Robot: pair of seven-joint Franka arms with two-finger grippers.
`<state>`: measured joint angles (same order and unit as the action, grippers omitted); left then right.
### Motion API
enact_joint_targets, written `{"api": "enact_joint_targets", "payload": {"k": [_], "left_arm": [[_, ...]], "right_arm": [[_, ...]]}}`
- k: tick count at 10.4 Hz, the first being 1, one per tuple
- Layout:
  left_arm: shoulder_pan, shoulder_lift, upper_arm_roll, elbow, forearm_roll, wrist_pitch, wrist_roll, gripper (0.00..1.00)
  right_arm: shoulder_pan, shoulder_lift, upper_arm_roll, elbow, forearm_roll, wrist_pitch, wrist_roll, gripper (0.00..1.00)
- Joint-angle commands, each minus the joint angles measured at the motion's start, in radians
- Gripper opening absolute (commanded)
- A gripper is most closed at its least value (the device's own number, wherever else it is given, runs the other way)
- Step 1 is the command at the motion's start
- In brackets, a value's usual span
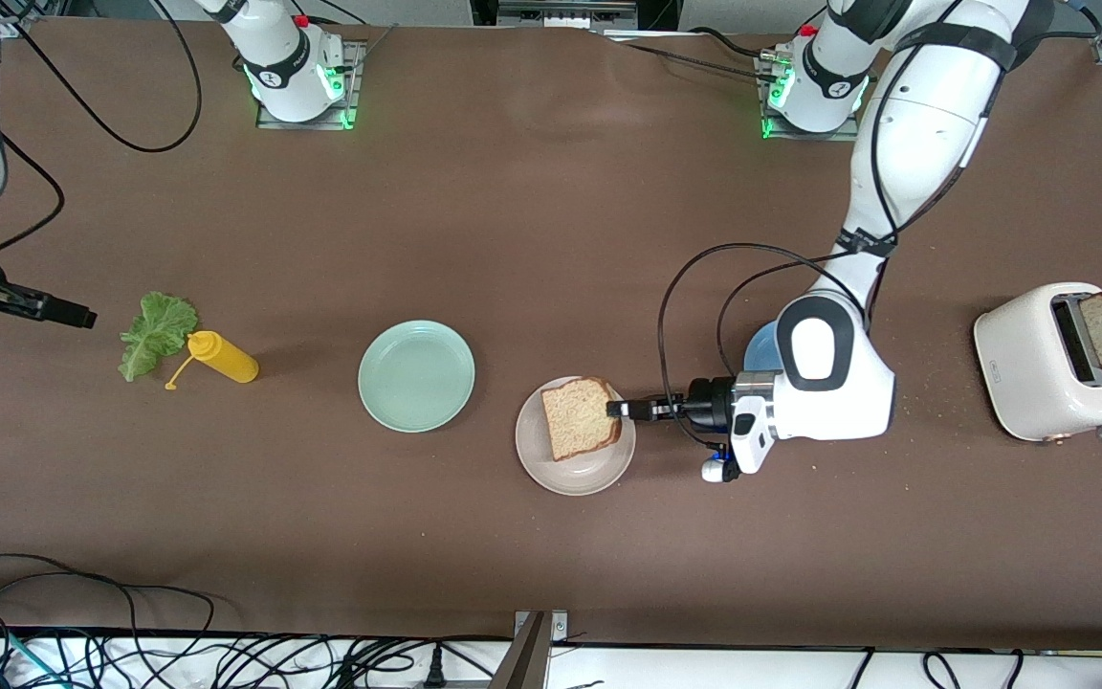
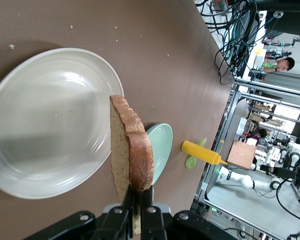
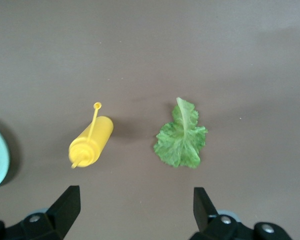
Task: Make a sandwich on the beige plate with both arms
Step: 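Carry the bread slice onto the beige plate with the left gripper, then release the bread with the left gripper while the right gripper grasps lettuce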
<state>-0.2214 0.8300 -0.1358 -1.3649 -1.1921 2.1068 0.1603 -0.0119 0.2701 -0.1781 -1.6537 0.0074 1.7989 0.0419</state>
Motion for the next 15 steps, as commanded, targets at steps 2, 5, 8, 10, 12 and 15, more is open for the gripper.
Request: {"api": "enact_joint_targets", "payload": {"k": [2,5,8,10,12,15], "left_arm": [[-0.041,0.044,0.01,0.041,-0.05,0.048,0.025,0.0],[-0.053,0.063,0.01,0.043,-0.05,0.093,0.027,0.0],[-0.075,0.083,0.01,0.041,-0.05,0.134,0.05,0.0],[-0.075,0.09,0.01,0.041,-0.047,0.139,0.074,0.0],[-0.073,0.09,0.015,0.037,-0.037,0.139,0.132,0.47],[-0.065,0.081,0.031,0.032,-0.024,0.139,0.137,1.0]], "right_arm": [[-0.007,-0.017,-0.017,-0.151,-0.024,0.133,0.0,1.0],[-0.01,-0.003,-0.043,-0.273,-0.024,0.247,0.001,1.0],[-0.011,0.026,-0.069,-0.389,-0.024,0.411,0.001,1.0],[-0.011,0.087,-0.092,-0.399,-0.024,0.441,0.001,1.0],[-0.011,0.142,-0.109,-0.399,-0.024,0.468,0.0,1.0],[-0.01,0.213,-0.113,-0.397,-0.027,0.601,-0.002,1.0]]}}
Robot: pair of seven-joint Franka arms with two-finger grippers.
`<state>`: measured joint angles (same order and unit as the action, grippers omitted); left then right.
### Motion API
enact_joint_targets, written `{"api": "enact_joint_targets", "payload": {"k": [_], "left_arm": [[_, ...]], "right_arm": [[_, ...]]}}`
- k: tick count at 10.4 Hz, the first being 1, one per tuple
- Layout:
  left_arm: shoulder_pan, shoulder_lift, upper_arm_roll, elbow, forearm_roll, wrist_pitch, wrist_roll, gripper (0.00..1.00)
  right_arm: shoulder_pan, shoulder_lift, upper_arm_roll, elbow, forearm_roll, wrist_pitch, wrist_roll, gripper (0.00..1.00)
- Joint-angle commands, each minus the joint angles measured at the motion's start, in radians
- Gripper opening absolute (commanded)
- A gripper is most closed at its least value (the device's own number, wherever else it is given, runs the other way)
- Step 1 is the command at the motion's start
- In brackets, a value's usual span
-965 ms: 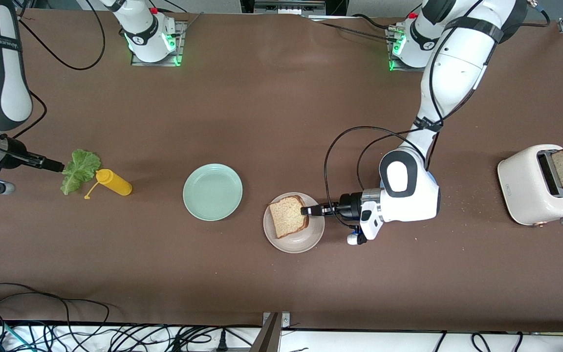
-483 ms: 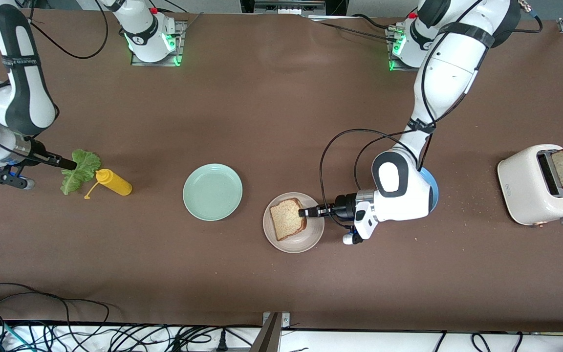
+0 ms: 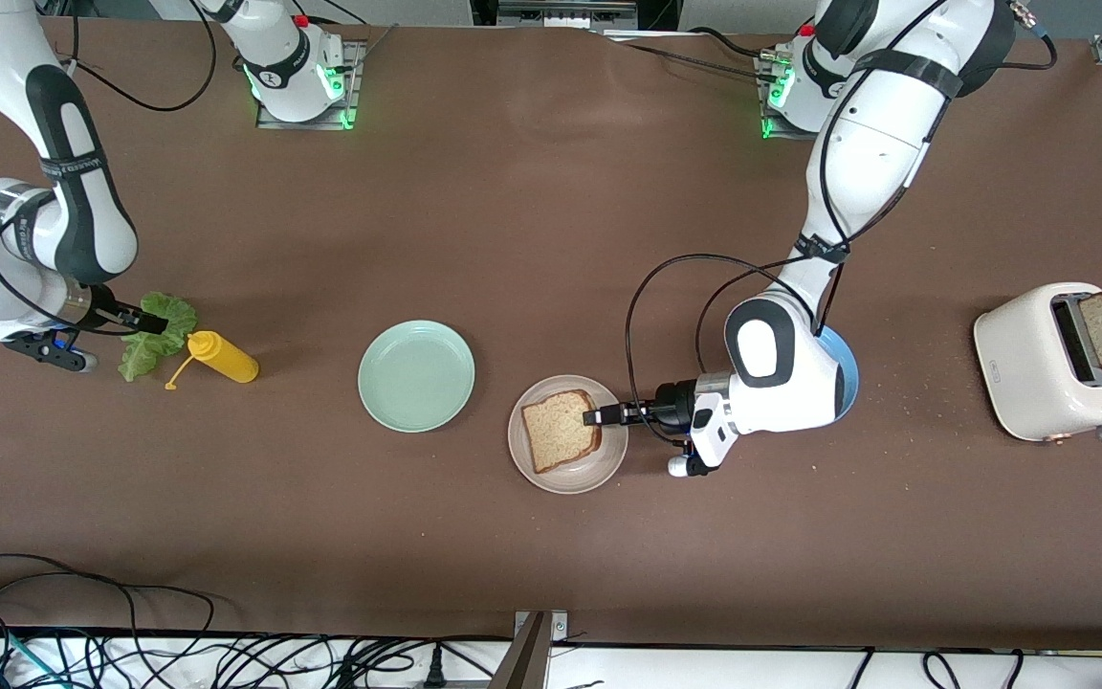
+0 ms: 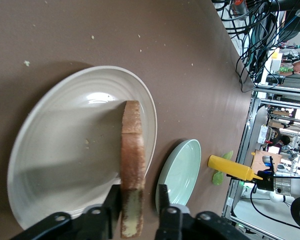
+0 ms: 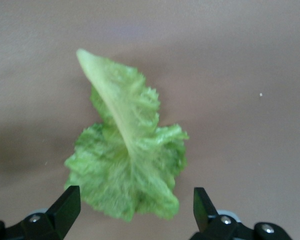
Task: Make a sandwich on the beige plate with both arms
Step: 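Release the bread with the left gripper while the right gripper grasps lettuce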
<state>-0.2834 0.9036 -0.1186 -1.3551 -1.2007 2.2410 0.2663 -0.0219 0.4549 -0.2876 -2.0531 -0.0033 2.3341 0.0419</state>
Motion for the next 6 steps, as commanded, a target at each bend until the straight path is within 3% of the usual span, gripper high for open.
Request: {"api": "enact_joint_targets", "payload": {"k": [1,3,4,5,6], "left_arm": [[0.003,0.003,0.016,0.021,0.013,0.003,0.025,1.0],[0.016,0.001,0.016,0.011,0.038,0.0,0.016,1.0],[0.017,0.001,0.017,0.01,0.039,0.0,0.011,1.0],[0.018,-0.002,0.023,0.01,0.052,-0.004,0.005,1.0],[0.023,-0.014,0.042,0.008,0.084,-0.015,-0.019,1.0]], "right_arm": [[-0.001,0.05,-0.004,0.002,-0.017,0.092,-0.001,1.0],[-0.006,0.074,-0.004,0.007,-0.017,0.134,0.0,1.0],[-0.007,0.074,-0.004,0.007,-0.015,0.131,0.001,0.77],[-0.007,0.07,-0.004,0.007,-0.015,0.126,0.006,0.43],[-0.007,0.067,-0.002,0.01,-0.014,0.126,0.009,0.25]]}}
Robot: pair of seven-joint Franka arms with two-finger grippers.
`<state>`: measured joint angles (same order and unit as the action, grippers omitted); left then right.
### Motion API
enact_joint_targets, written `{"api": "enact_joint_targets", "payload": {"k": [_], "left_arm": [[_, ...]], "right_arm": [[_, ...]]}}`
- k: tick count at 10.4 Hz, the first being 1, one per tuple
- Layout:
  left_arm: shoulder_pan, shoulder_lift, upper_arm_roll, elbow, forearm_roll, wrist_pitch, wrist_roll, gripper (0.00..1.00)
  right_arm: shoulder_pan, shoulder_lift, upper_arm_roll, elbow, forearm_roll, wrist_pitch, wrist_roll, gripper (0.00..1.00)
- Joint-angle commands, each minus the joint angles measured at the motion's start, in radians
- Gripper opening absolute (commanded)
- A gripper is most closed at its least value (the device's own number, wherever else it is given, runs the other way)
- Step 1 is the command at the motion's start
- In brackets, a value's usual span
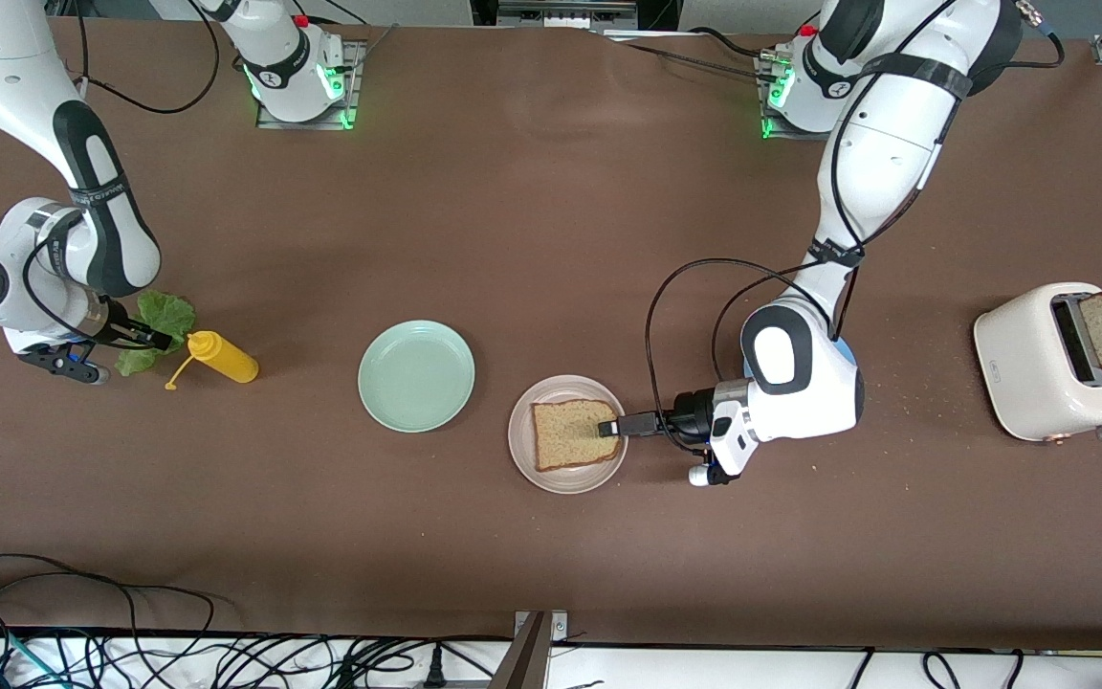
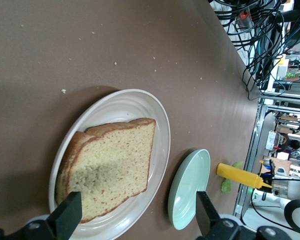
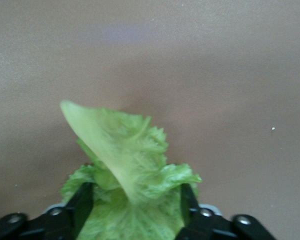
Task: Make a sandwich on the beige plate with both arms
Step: 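Release the bread with the left gripper while the right gripper grasps lettuce, then lift the lettuce with the right gripper while the left gripper withdraws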
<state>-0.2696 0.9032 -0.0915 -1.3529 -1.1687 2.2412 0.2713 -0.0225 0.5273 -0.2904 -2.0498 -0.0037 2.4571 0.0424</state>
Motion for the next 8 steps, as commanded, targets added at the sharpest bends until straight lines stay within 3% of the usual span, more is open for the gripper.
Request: {"api": "enact_joint_targets", "payload": {"k": [1,3,5,8], "left_arm": [[0.025,-0.029,0.016,0.008,0.122,-0.049,-0.071,1.0],[0.071,-0.062,0.015,0.015,0.283,-0.138,-0.168,1.0],[0.124,-0.104,0.016,0.015,0.426,-0.216,-0.208,1.0],[0.196,-0.159,0.016,0.018,0.633,-0.34,-0.259,1.0]], "right_arm": [[-0.007,-0.01,-0.001,0.014,-0.013,0.003,-0.005,0.14],[-0.007,-0.036,-0.001,0.023,-0.015,-0.038,-0.021,0.02],[-0.002,-0.065,0.0,0.057,-0.013,-0.113,-0.059,0.0],[0.004,-0.124,0.026,0.217,-0.013,-0.413,-0.062,0.0]]}}
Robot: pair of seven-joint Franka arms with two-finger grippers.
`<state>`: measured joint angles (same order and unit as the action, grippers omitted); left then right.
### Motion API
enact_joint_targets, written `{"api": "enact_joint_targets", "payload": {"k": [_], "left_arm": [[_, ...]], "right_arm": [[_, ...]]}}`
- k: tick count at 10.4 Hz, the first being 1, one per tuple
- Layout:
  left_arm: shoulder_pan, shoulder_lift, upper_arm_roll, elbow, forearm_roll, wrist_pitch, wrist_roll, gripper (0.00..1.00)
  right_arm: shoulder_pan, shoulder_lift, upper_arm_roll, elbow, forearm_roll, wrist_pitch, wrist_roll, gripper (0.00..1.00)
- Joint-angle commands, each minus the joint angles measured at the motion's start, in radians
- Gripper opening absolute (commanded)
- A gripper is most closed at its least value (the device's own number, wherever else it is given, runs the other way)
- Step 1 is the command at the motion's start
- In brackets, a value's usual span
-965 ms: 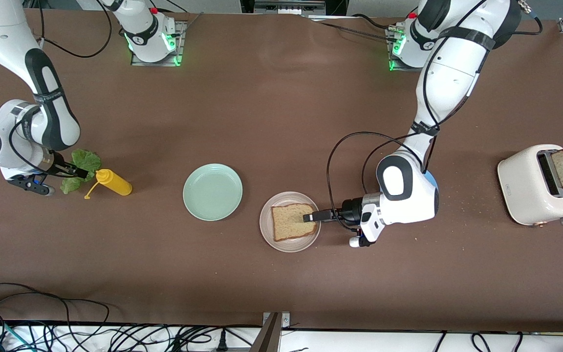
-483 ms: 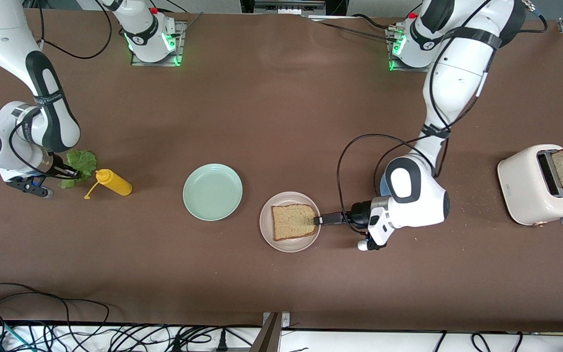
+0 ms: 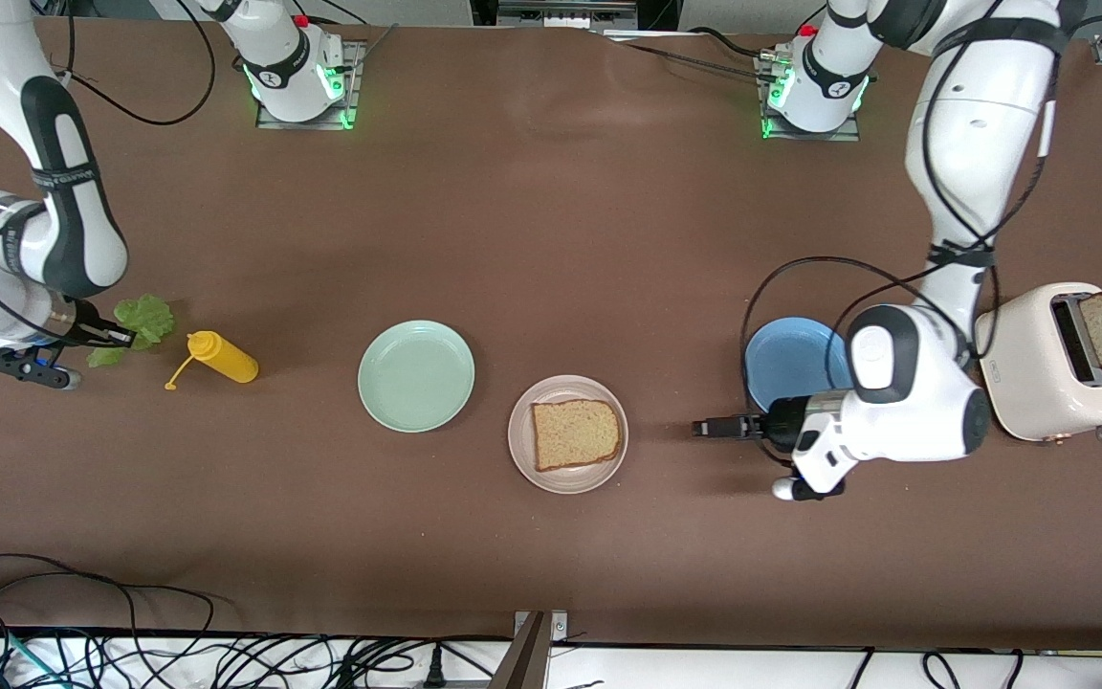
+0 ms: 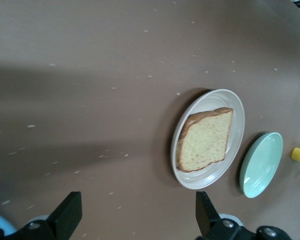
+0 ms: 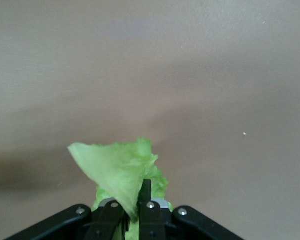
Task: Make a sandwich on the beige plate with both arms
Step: 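Lift the lettuce with the right gripper while the left gripper withdraws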
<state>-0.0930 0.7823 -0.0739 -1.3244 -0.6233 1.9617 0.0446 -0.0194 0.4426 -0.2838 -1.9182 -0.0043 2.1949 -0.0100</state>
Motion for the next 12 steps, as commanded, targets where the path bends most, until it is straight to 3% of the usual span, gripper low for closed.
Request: {"api": "enact_joint_targets", "payload": {"k": [1,3,6,8,9,12], "left_arm": [[0.051,-0.055,-0.001,-0.01,0.147,-0.107,-0.031,1.0],[0.103,-0.103,-0.003,-0.01,0.268,-0.203,-0.028,1.0],[0.142,-0.162,-0.001,-0.009,0.411,-0.285,-0.029,1.0],[0.144,-0.196,-0.001,-0.009,0.497,-0.325,-0.029,1.0],[0.15,-0.218,-0.001,-0.009,0.542,-0.346,-0.029,1.0],[0.18,-0.285,-0.001,-0.007,0.611,-0.415,-0.028,1.0]], "right_arm": [[0.001,-0.039,0.047,0.187,-0.013,-0.29,-0.01,0.0],[0.003,-0.038,0.086,0.38,0.004,-0.552,0.011,0.0],[0.006,-0.039,0.237,0.577,0.013,-0.717,0.016,0.0],[0.042,-0.033,0.362,0.617,0.012,-0.703,0.188,0.0],[0.086,-0.019,0.392,0.636,0.013,-0.664,0.319,0.0],[0.241,0.05,0.408,0.637,0.09,-0.445,0.693,0.0]]}}
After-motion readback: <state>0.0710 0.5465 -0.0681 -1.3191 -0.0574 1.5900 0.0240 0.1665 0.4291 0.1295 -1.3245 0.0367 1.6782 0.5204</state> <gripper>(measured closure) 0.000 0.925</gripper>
